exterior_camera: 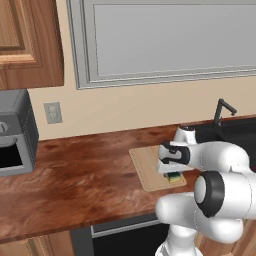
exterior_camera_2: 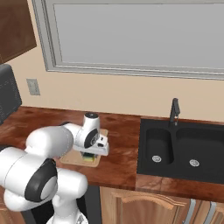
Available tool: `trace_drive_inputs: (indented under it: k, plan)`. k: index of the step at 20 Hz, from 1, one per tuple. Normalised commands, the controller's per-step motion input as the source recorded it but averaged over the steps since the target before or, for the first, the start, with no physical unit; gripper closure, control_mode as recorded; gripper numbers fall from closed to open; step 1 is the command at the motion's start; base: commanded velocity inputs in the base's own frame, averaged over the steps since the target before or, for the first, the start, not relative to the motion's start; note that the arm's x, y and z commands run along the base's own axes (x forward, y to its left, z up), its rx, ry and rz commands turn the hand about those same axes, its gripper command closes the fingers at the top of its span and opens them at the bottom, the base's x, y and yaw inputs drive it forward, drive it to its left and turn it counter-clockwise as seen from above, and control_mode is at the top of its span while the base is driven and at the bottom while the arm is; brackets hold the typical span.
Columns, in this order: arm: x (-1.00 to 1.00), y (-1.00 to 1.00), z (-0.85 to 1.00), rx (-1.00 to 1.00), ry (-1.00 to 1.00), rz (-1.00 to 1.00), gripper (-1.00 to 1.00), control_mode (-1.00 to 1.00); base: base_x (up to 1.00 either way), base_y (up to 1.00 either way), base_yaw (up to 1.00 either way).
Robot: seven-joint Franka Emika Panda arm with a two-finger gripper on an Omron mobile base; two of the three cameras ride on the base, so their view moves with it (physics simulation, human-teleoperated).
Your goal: Pick up the sponge from the counter and clean the cutting board by briefly scrubbing or pressing down on the cutting board. Once finished, release the sponge.
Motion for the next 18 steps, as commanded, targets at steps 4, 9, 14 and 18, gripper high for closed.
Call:
trace_drive_inputs:
  k: [4,9,14,18]
  plan:
    - [0.18,0.00,0.00,0.00,-0.04,0.00,1.00,-1.00,0.00,0.00,0.00]
    - [0.20,0.00,-0.03,0.00,-0.03,0.00,1.00,-1.00,0.00,0.00,0.00]
    - [0.05,0.00,-0.51,0.00,0.00,0.00,1.00,-1.00,0.00,0.00,0.00]
    - [0.18,0.00,0.01,0.00,-0.06,0.00,1.00,-1.00,0.00,0.00,0.00]
